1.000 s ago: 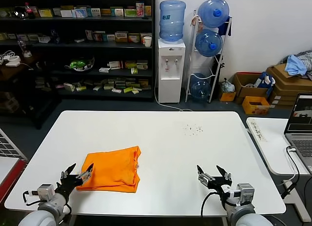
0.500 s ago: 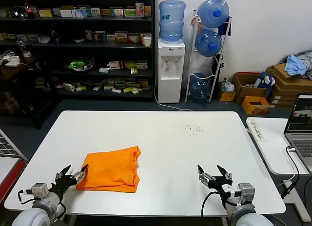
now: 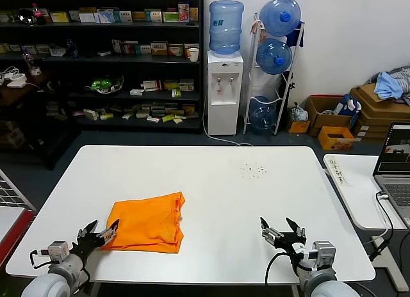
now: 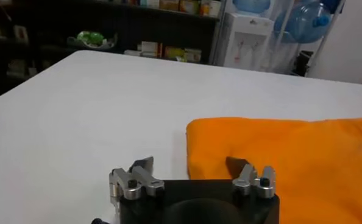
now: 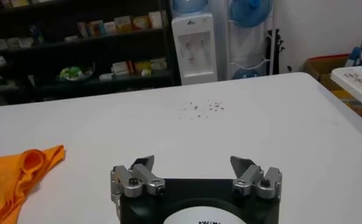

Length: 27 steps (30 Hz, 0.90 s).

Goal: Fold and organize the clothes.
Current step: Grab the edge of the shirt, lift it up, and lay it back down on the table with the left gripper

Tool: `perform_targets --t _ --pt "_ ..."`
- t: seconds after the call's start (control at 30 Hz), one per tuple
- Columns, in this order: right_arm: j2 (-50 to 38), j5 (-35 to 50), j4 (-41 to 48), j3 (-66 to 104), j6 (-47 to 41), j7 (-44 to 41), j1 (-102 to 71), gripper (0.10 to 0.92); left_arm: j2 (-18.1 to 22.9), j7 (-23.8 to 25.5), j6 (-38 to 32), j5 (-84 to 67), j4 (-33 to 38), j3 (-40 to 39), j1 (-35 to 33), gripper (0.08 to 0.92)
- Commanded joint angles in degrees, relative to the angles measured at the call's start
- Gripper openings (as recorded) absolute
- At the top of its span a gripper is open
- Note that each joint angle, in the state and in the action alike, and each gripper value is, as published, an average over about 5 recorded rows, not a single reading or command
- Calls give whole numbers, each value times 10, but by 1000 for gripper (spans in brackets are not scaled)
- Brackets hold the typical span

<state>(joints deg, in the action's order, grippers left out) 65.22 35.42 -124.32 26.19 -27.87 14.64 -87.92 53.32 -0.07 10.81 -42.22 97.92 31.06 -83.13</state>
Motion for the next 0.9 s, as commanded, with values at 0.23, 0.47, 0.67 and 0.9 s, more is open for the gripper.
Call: perform_targets --t 0.23,0.47,0.67,0.9 --pt "1 0 -2 0 0 1 -1 823 7 1 -1 14 -3 -12 6 572" --pt "1 0 -3 1 0 1 -2 823 14 -1 -3 15 6 -12 4 364" --pt "3 -1 -1 0 1 1 0 823 21 -7 -15 43 63 1 -10 190" --pt "7 -3 5 -7 3 0 6 823 23 -15 -10 171 184 17 -47 94"
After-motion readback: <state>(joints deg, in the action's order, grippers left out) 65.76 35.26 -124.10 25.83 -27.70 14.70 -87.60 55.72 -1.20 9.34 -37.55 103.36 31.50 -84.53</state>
